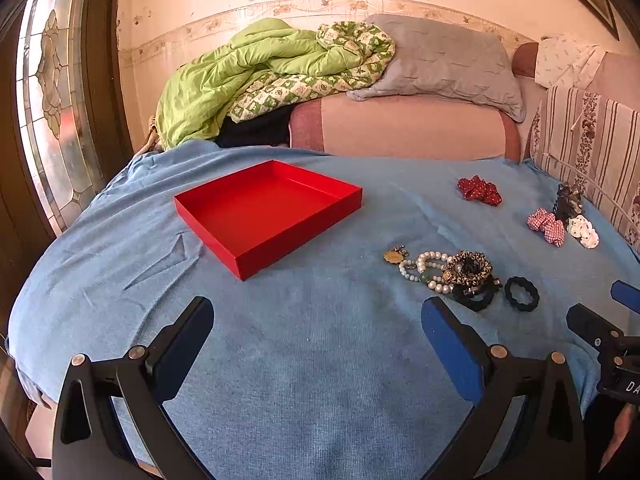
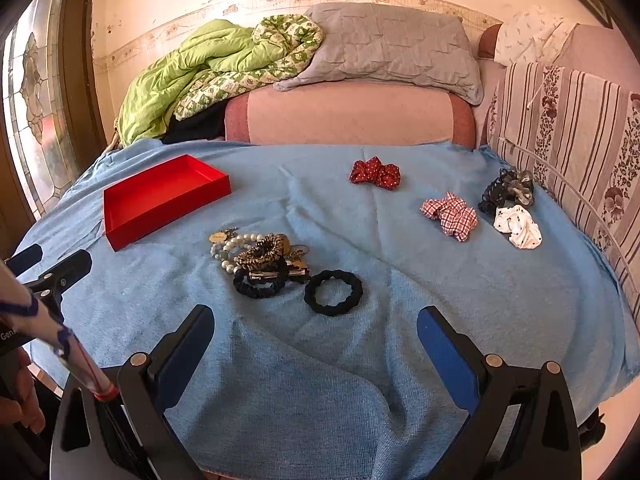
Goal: Organize jewelry
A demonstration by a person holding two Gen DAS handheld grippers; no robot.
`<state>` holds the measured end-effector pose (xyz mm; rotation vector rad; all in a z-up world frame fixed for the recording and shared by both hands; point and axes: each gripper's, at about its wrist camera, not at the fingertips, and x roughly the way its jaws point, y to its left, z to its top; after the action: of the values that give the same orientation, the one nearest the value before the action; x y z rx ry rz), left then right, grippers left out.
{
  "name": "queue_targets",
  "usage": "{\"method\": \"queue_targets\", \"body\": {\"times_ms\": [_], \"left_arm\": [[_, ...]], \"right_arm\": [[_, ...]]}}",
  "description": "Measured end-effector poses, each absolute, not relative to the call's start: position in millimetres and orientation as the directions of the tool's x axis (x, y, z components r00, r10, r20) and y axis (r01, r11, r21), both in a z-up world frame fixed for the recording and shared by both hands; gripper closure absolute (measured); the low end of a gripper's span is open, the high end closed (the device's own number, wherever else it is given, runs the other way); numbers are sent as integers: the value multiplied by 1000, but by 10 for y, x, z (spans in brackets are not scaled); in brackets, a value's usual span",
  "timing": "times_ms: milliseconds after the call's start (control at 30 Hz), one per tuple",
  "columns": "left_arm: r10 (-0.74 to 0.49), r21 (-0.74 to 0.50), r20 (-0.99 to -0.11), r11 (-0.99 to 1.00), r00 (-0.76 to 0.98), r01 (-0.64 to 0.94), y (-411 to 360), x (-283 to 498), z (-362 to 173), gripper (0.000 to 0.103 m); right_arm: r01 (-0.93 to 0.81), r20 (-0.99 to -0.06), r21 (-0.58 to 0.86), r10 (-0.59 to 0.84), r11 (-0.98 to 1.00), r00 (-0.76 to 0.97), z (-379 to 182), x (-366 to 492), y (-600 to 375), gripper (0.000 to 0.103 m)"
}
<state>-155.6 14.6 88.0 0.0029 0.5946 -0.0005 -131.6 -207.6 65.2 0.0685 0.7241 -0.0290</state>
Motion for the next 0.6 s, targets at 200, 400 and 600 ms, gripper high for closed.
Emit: {"method": "queue_targets", "body": {"times_ms": [200, 400, 600], "left_arm": [[-80, -72, -584, 996, 808, 47, 233, -1502, 880, 0], [-247, -169, -616, 969, 748, 181, 222, -1392, 844, 0], [-295, -179, -678, 955, 674, 238, 75, -1197, 738, 34]], "right_arm": [[46, -677, 86, 24, 995, 735, 617, -1290, -2130, 12], [30, -710, 127, 69, 991, 701, 528, -1217, -2180, 38], [38, -750, 163, 99, 986, 654, 462, -965, -2273, 44]]}}
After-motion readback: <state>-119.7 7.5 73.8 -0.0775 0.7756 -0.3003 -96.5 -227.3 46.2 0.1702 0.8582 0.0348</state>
